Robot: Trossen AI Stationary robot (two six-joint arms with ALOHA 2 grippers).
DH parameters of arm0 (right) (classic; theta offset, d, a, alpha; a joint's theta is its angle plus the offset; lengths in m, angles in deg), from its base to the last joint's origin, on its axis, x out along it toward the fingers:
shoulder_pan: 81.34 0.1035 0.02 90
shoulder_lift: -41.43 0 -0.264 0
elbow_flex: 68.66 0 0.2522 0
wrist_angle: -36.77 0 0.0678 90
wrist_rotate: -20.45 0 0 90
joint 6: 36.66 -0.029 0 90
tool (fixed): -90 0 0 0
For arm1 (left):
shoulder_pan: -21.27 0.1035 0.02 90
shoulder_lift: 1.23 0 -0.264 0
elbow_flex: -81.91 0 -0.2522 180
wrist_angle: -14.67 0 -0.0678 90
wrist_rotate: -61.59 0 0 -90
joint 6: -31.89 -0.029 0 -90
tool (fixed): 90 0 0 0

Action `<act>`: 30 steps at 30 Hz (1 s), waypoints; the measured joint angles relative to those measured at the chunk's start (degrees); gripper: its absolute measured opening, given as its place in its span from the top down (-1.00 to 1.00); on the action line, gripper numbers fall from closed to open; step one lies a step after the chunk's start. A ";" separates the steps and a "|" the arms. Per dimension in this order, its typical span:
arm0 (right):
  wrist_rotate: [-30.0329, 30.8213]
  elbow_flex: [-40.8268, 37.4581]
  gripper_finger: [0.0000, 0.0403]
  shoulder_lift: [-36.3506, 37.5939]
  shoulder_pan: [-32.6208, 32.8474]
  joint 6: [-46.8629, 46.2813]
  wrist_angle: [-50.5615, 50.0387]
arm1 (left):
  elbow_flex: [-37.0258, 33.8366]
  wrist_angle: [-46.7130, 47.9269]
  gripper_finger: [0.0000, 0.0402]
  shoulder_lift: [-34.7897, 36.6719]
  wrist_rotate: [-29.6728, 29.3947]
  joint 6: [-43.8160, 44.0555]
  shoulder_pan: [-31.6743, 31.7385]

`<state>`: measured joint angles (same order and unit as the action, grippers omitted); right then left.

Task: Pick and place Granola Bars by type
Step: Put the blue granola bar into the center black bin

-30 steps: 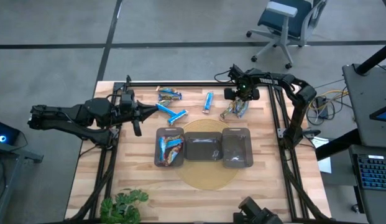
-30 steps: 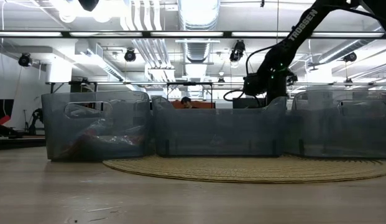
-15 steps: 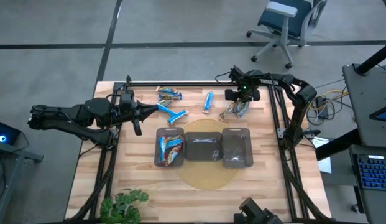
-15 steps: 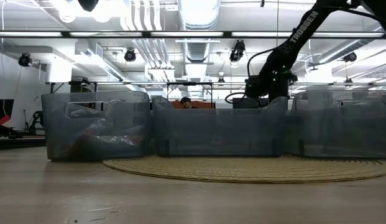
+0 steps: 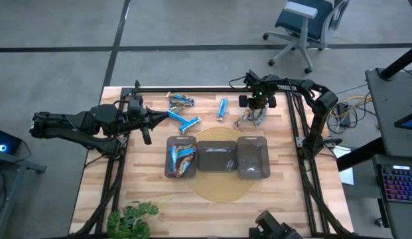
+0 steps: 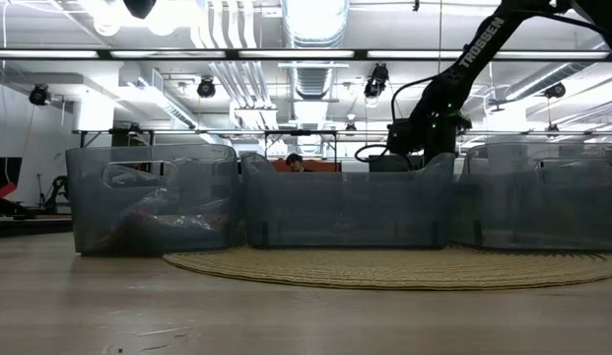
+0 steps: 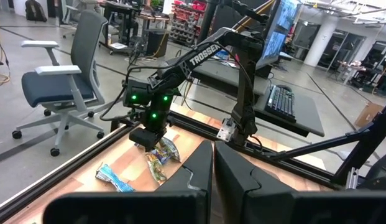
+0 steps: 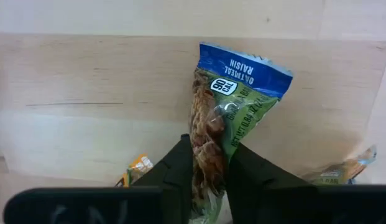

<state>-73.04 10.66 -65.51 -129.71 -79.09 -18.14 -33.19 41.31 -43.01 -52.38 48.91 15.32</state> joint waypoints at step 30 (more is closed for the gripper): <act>0.24 32.74 0.73 1.63 0.58 18.74 -21.90 | 0.00 0.00 1.00 0.02 0.11 0.15 0.00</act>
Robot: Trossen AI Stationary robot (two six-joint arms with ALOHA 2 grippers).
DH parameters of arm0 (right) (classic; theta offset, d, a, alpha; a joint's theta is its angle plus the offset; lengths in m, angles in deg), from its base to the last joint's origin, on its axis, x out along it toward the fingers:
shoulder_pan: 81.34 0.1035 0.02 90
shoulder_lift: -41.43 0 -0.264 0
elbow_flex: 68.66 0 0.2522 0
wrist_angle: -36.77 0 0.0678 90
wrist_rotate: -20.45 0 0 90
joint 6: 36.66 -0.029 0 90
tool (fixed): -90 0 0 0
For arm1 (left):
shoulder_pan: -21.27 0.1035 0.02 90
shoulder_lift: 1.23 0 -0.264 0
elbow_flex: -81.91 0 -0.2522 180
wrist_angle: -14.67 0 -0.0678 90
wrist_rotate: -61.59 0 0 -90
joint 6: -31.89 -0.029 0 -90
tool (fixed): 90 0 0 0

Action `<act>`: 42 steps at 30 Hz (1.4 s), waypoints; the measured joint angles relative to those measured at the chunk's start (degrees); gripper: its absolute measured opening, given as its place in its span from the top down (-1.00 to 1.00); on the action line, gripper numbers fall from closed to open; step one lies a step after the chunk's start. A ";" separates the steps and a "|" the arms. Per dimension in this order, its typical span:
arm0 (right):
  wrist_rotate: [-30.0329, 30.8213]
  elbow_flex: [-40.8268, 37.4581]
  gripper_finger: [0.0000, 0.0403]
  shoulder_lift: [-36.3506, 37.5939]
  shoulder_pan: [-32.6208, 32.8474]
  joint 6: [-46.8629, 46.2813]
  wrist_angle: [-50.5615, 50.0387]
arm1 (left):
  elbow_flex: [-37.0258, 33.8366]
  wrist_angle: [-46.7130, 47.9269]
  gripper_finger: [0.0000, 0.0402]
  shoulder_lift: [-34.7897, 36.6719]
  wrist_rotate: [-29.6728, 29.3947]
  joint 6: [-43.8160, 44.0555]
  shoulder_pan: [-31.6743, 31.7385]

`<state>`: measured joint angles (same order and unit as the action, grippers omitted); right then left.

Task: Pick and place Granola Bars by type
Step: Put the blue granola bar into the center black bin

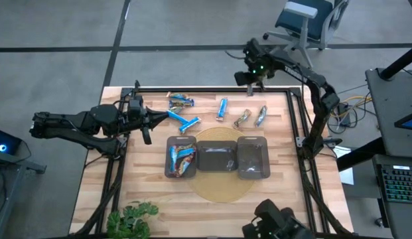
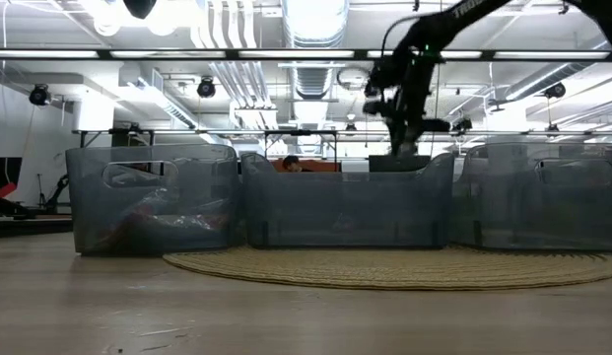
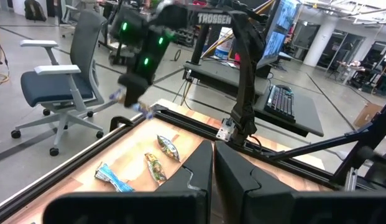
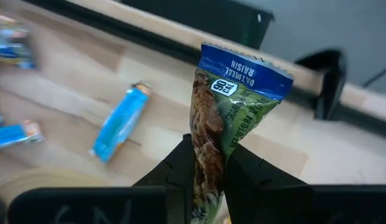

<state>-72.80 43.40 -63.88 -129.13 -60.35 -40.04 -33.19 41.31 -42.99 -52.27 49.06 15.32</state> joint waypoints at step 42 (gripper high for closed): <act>-4.50 1.82 0.73 30.15 27.36 2.80 -17.26 | 0.00 0.00 1.00 0.00 0.00 -0.27 0.00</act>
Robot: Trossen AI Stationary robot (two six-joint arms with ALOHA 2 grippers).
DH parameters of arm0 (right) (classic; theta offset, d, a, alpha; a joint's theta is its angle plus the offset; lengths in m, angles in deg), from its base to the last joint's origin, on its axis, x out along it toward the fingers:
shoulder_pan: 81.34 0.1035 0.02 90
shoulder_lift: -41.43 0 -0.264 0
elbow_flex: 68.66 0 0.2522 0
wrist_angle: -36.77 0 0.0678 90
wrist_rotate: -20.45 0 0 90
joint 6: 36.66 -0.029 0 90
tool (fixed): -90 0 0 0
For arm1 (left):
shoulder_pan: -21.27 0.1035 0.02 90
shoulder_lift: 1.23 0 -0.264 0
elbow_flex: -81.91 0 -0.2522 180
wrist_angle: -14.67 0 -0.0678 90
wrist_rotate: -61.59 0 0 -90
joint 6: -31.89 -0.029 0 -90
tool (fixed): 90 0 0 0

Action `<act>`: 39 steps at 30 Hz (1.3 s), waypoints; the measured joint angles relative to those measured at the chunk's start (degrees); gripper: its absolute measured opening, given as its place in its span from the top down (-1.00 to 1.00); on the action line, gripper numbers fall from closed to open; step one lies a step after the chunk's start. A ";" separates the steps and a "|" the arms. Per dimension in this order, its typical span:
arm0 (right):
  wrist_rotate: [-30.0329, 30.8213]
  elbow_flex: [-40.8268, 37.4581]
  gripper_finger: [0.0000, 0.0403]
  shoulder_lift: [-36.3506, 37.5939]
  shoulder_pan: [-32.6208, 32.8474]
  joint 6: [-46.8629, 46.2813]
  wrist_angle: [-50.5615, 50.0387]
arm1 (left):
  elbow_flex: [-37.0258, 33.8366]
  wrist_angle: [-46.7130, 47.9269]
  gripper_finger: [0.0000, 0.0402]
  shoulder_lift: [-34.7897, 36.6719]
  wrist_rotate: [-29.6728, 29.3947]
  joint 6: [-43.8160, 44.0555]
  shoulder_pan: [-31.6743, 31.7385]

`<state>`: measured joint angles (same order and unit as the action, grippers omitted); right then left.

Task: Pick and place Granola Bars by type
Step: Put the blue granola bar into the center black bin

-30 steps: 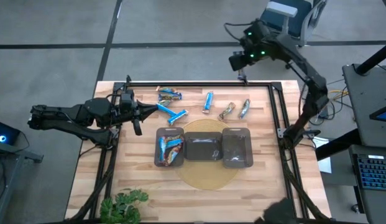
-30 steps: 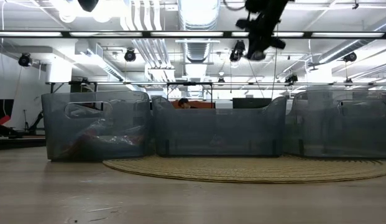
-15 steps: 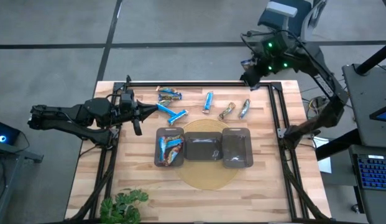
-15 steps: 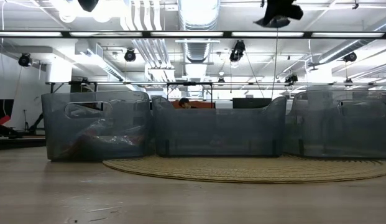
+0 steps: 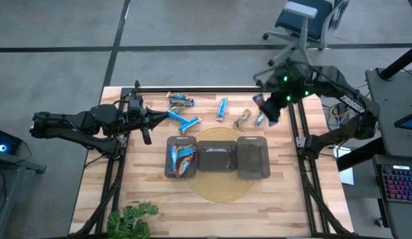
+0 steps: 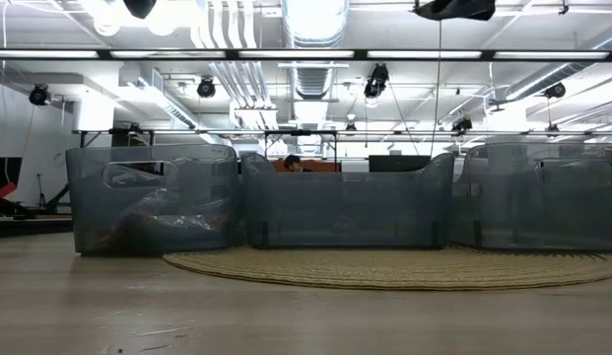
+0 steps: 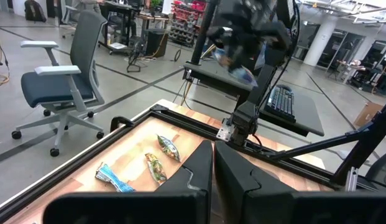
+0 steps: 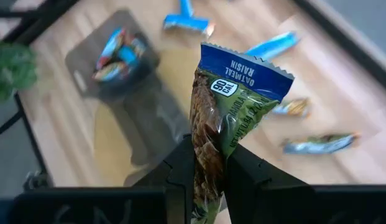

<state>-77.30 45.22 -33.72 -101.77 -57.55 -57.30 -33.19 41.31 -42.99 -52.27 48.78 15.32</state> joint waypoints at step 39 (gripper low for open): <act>0.00 -42.12 0.73 -0.44 19.43 -22.30 25.90 | 0.02 0.00 1.00 0.00 0.00 1.08 -0.01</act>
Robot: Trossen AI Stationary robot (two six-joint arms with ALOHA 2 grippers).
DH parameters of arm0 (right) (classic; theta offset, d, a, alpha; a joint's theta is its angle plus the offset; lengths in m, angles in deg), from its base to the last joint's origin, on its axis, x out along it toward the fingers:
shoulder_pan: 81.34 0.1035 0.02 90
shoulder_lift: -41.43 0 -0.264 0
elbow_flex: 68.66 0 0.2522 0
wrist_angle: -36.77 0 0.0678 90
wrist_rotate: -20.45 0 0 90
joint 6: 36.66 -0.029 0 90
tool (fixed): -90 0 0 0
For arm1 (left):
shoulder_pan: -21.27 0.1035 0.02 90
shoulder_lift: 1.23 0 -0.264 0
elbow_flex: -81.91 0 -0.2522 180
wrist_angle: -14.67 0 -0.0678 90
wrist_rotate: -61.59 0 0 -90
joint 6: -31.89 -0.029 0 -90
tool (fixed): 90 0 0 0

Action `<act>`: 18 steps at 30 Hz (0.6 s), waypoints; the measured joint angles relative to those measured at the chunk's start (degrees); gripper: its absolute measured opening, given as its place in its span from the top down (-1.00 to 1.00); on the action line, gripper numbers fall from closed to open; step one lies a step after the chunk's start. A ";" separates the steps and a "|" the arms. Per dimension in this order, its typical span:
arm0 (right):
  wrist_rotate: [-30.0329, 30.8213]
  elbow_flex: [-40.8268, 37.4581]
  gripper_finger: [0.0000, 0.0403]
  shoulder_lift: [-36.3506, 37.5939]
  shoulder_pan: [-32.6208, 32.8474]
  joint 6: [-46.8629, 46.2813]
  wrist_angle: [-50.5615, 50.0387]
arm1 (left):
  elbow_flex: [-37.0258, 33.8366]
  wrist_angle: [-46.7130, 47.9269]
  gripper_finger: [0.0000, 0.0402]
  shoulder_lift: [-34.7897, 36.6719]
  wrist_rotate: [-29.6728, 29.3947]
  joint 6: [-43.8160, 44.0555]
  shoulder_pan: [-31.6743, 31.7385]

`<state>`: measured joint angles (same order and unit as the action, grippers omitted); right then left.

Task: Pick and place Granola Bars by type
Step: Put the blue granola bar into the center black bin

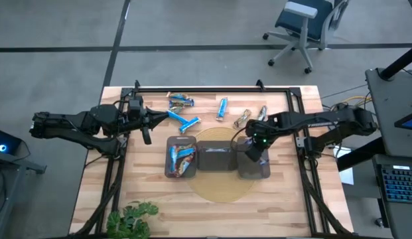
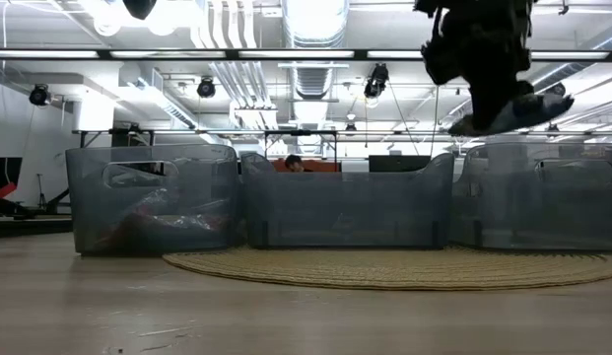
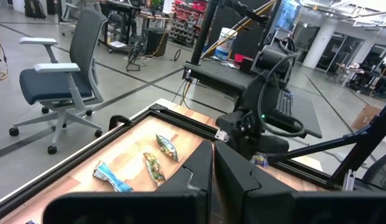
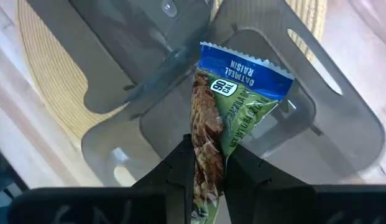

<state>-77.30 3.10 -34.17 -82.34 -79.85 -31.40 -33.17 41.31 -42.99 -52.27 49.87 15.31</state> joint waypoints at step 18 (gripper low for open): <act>-0.28 -0.06 0.73 0.00 -0.01 3.99 7.47 | -0.60 -1.20 1.00 0.00 0.00 0.33 0.00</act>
<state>-77.58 3.04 -34.17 -82.35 -75.87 -23.93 -33.77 40.11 -42.99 -52.27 50.19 15.31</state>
